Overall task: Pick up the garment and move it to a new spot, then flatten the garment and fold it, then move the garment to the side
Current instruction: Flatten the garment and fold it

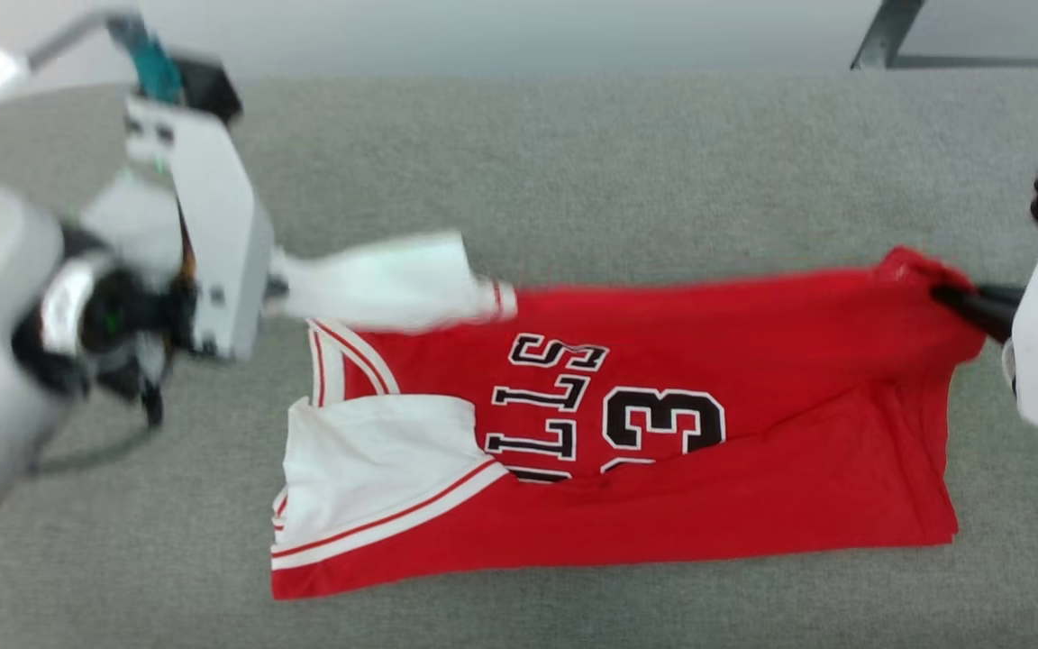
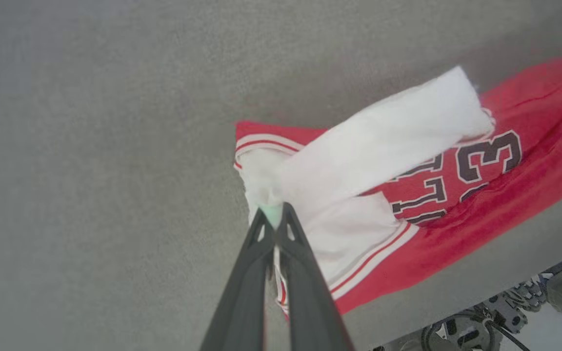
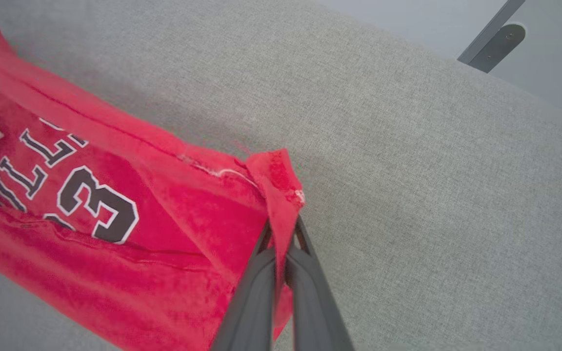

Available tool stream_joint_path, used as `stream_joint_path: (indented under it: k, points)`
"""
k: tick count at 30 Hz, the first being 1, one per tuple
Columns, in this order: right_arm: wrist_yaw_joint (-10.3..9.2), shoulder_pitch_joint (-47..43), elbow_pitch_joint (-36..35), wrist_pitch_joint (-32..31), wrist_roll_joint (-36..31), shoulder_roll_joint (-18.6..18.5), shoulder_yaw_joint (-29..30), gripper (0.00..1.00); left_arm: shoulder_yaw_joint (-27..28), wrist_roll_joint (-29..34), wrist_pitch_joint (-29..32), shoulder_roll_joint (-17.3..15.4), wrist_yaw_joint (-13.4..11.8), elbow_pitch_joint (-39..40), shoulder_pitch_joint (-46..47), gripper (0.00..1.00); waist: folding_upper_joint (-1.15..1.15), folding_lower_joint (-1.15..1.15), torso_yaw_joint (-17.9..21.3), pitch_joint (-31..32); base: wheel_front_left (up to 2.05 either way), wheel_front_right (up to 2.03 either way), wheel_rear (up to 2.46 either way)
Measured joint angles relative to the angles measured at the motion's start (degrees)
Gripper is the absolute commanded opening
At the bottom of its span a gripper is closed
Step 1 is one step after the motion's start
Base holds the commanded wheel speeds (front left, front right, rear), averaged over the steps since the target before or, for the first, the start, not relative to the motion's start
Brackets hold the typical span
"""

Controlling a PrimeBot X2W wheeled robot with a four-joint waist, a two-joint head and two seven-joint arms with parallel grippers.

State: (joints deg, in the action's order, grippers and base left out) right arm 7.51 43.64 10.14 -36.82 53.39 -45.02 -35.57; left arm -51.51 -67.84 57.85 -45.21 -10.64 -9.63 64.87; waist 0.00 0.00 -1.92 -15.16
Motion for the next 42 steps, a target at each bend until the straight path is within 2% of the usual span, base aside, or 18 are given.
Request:
stream_joint_path:
  k: [4,8,11,17,18,21,22,23,24,27,28,30,31,32,37,42]
  points:
    - [0.01,-4.72,-2.12,-0.26,0.85,-0.8,1.49,0.0,-0.12,-2.9,0.74,-3.35,-5.61,10.89,-7.08,0.0,0.0,0.0,-0.75,1.61,0.0,0.0,0.0]
    - [0.0,-8.85,-3.27,-1.09,1.19,-1.0,3.1,0.0,-0.94,-4.22,0.94,-5.23,-9.25,17.24,-12.07,0.0,0.0,0.0,-1.12,2.36,0.0,0.0,0.0]
    - [0.0,-11.42,-3.79,-2.27,1.2,-0.59,3.98,0.0,-1.89,-4.53,1.05,-5.52,-10.56,18.97,-14.49,0.0,0.0,0.0,-0.94,2.54,0.0,0.0,0.0]
    - [0.0,-14.49,-4.71,-4.87,0.45,1.02,5.34,0.0,-3.55,-4.76,0.78,-4.81,-11.57,18.07,-17.05,0.02,0.0,0.0,-0.28,2.67,0.0,0.0,0.0]
    - [0.0,-14.98,-4.82,-5.35,0.21,1.27,5.52,0.0,-3.77,-4.57,0.73,-4.72,-11.59,17.77,-17.17,0.23,0.0,0.0,-0.17,2.7,0.0,0.0,0.0]
    - [0.0,-16.0,-5.02,-6.73,-0.1,2.2,6.05,0.0,-3.98,-4.3,0.44,-4.17,-12.07,16.41,-17.45,0.42,0.0,0.0,0.05,2.81,0.0,0.0,0.0]
    - [0.0,-16.34,-5.08,-6.98,-0.35,2.4,6.44,0.0,-3.96,-4.28,0.07,-4.0,-12.13,16.23,-17.7,0.85,0.0,0.0,0.07,2.88,0.0,0.0,0.0]
    - [0.0,-16.5,-5.15,-7.16,-0.53,2.56,6.87,0.0,-3.86,-4.28,-0.35,-3.75,-12.32,16.01,-17.87,0.96,0.0,0.0,0.06,2.97,0.0,0.0,0.0]
    - [0.0,-16.68,-5.28,-7.55,-0.59,2.75,7.32,0.0,-3.76,-4.3,-0.59,-3.52,-12.32,15.88,-17.91,1.0,0.0,0.0,0.05,3.06,0.0,0.0,0.0]
    - [0.0,-18.17,-5.6,-8.67,-1.07,3.25,7.75,0.0,-3.65,-4.23,-0.98,-3.37,-12.56,15.68,-17.9,1.0,0.0,0.0,-0.06,3.53,0.0,0.0,0.0]
    - [0.0,-18.6,-5.87,-8.93,-1.18,3.46,8.01,0.03,-3.57,-4.3,-1.0,-3.37,-12.58,15.8,-17.95,1.0,0.0,0.0,-0.12,3.74,0.0,0.0,0.0]
    - [0.0,-19.22,-6.48,-9.33,-1.87,3.57,8.59,0.47,-3.28,-4.32,-1.48,-3.39,-12.76,16.13,-18.06,1.0,0.0,0.0,-0.27,4.18,0.0,0.0,0.0]
    - [0.0,-19.67,-6.84,-9.42,-2.07,3.65,8.87,0.8,-3.02,-4.65,-1.72,-3.38,-12.99,16.33,-18.31,1.0,0.0,0.0,-0.34,4.43,0.0,0.0,0.0]
    - [0.0,-20.01,-6.99,-9.45,-2.08,3.87,9.13,0.98,-2.76,-4.87,-1.96,-3.44,-13.07,16.6,-18.6,1.0,0.0,0.0,-0.41,4.69,0.0,0.0,0.0]
    - [0.0,-21.24,-8.95,-9.26,-3.57,4.01,10.25,1.0,-1.93,-4.13,-4.78,-4.57,-13.49,17.91,-19.69,1.0,0.0,0.0,-0.79,6.08,0.0,0.0,0.0]
    - [0.0,-23.53,-10.69,-7.48,-4.95,4.43,12.12,1.0,-0.59,-3.46,-10.49,-4.9,-12.37,18.64,-22.26,1.0,0.0,0.0,-1.08,7.61,0.0,0.0,0.0]
